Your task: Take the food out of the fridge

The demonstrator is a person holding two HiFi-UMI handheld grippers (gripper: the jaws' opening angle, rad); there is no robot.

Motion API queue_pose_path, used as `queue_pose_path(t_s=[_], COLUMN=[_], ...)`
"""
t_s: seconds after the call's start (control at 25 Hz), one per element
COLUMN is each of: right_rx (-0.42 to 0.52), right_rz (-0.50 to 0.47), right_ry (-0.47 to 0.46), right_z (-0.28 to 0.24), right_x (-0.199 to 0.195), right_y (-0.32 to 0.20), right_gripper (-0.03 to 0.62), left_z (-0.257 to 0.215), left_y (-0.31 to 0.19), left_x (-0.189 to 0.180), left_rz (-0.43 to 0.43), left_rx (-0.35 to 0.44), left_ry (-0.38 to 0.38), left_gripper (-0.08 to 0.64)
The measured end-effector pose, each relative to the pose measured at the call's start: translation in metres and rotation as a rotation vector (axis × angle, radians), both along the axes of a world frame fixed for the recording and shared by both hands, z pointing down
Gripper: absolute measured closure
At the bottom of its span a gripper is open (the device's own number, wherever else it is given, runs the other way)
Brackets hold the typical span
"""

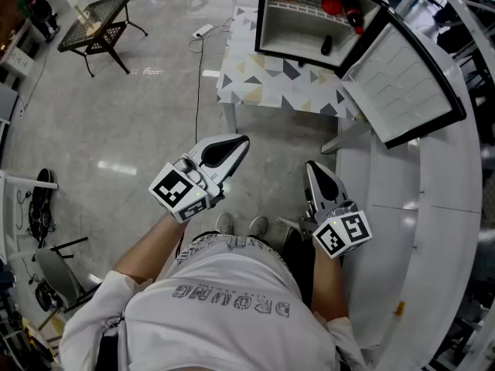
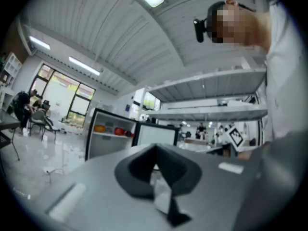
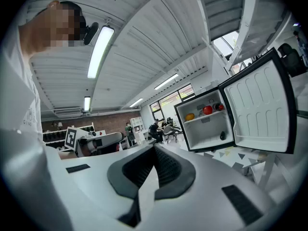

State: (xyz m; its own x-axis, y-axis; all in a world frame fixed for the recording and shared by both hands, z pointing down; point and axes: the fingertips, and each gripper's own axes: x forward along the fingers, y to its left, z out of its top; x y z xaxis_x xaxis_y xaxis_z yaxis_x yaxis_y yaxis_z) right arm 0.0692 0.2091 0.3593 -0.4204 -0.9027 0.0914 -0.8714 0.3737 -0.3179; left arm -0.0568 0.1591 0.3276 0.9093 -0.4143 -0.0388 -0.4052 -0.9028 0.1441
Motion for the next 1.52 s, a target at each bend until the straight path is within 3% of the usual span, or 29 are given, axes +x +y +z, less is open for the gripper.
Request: queue_pose_path(t_s=[0.6, 1.52], right_rx=[0.041, 0.028], right_rz=[0.008, -0.043], right_ry=[-0.015, -0.015], right_z=[-0.005, 0.014], right_x=[0.02, 0.069], right_y=[0.0, -0.001], right_gripper=[0.592, 0.592], left_z=[0.002, 0.016], left_y=[0.004, 0.013], left_x=[0.015, 0.058], left_rz=[-0.016, -0.072], left_rx=[-0.002, -0.001], left_ry=[-0.001, -0.016], left_gripper=[0.553, 0.552])
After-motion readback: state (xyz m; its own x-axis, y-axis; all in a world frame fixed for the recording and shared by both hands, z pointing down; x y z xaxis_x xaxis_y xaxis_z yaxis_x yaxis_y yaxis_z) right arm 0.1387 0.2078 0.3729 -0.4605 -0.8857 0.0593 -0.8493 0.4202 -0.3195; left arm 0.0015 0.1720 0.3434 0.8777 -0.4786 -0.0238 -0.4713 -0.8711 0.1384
